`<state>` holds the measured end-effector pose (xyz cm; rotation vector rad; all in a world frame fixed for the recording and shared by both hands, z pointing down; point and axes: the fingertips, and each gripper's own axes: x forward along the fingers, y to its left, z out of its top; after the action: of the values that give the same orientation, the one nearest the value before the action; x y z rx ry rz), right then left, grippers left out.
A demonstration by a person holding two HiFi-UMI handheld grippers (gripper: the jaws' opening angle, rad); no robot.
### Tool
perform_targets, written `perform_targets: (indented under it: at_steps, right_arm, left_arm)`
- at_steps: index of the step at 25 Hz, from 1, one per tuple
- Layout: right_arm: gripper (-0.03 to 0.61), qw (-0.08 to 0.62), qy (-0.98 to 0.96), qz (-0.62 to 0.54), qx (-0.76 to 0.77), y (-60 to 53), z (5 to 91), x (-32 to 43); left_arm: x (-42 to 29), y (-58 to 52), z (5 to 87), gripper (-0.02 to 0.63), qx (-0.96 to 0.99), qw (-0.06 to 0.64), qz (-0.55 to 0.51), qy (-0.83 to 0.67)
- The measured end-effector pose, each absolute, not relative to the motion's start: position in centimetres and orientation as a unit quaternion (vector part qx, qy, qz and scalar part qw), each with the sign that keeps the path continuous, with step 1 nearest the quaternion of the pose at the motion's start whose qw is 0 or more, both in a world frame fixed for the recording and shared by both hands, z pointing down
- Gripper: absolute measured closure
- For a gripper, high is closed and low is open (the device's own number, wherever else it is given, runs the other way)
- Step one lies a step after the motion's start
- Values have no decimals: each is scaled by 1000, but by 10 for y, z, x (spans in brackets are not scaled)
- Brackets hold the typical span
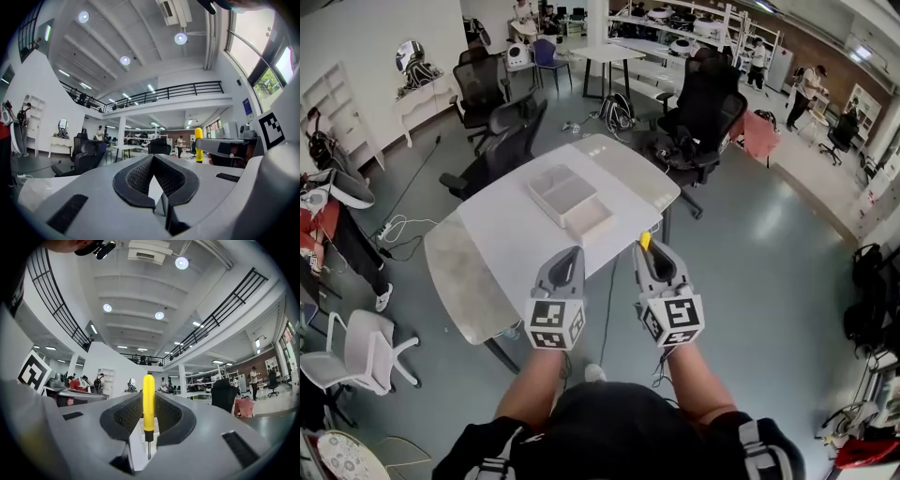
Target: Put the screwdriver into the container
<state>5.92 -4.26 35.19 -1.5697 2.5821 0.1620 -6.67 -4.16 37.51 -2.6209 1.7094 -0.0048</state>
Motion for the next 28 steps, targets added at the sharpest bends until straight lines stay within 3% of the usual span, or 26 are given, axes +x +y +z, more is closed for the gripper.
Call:
perform_targets:
  at_steps: [10,28]
  right_arm:
    - [506,29,862,48,-504,-140,363,4]
    - [506,-3,902,36,-430,-224,396,-54]
  left_arm:
    - [-120,-133,389,607,-831,-15,-4,556]
    - [-183,-186,411,607,-782,-25,-6,622]
